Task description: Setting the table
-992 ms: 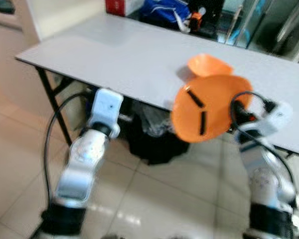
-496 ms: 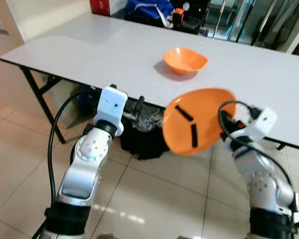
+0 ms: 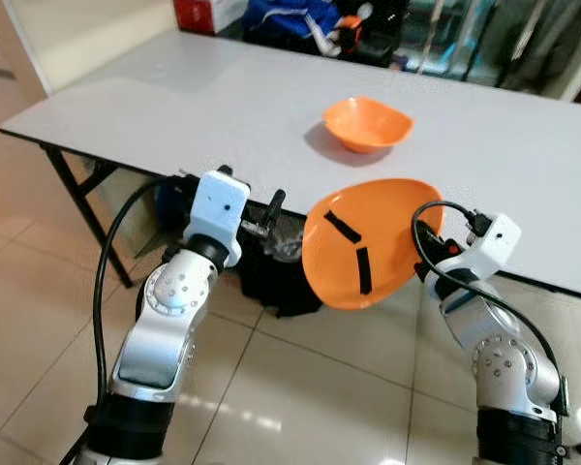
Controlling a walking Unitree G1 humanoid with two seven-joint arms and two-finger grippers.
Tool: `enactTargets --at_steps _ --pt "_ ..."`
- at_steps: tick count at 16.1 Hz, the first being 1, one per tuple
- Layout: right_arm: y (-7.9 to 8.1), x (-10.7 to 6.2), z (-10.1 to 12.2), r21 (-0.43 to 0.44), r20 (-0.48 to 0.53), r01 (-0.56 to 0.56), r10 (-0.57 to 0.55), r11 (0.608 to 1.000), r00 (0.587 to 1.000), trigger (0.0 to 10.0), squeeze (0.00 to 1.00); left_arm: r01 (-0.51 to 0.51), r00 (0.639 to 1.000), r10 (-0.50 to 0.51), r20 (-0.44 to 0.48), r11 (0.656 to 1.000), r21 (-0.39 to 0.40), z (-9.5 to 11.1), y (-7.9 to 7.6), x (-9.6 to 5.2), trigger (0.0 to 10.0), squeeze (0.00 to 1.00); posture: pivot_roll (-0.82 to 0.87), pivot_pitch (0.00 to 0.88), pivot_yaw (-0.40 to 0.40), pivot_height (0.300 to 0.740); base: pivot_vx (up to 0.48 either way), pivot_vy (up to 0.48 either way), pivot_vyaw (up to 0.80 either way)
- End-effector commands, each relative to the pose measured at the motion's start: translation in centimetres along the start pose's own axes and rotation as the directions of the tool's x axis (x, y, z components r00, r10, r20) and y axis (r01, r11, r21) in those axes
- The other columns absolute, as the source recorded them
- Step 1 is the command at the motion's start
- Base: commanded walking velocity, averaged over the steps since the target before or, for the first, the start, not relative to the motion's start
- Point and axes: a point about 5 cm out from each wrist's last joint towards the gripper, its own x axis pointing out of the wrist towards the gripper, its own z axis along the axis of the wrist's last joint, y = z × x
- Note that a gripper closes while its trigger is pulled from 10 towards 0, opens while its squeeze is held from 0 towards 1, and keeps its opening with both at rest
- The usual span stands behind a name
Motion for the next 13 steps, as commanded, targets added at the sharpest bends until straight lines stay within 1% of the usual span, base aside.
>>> enactTargets --at_steps 1,4,6,7,8,13 --pt "0.32 -0.26 0.56 0.017 0.03 -0.023 0.022 1.0 0.999 10.0 0.0 0.016 1.0 -0.016 -0.016 1.0 -0.005 -0.49 -0.13 -0.15 10.0 0.0 0.04 0.0 -0.013 0.74 0.352 0.0 0.0" --pt "0.55 -0.14 0.59 0.047 0.025 -0.043 0.042 0.998 0.999 10.0 0.0 0.025 1.0 -0.025 -0.017 1.0 -0.003 -0.6 -0.07 -0.27 10.0 0.0 0.04 0.0 -0.013 0.74 0.36 0.0 0.0" --pt "0.69 -0.11 0.75 0.084 0.035 -0.061 0.058 0.995 0.998 10.0 0.0 0.032 0.999 -0.032 -0.011 0.999 0.006 -0.51 -0.06 -0.25 10.0 0.0 0.05 0.0 -0.013 0.74 0.362 0.0 -0.77" --pt "0.71 -0.15 0.88 0.109 0.042 -0.068 0.064 0.992 0.997 10.0 0.0 0.034 0.999 -0.034 -0.007 0.999 0.01 -0.44 -0.04 -0.2 10.0 0.0 0.05 0.0 -0.014 0.74 0.36 0.0 0.0" --pt "0.62 -0.11 0.91 0.114 0.041 -0.068 0.064 0.991 0.997 10.0 0.0 0.034 0.999 -0.034 -0.007 0.999 0.01 -0.46 -0.03 -0.13 10.0 0.0 0.05 0.0 -0.015 0.74 0.36 0.0 0.0" --pt "0.21 0.06 0.4 0.181 0.0 -0.059 0.06 0.982 0.998 10.0 0.0 0.038 0.999 -0.038 0.001 0.999 0.014 -0.42 -0.08 -0.1 10.0 0.0 0.05 0.0 -0.019 0.74 0.361 0.0 0.0"
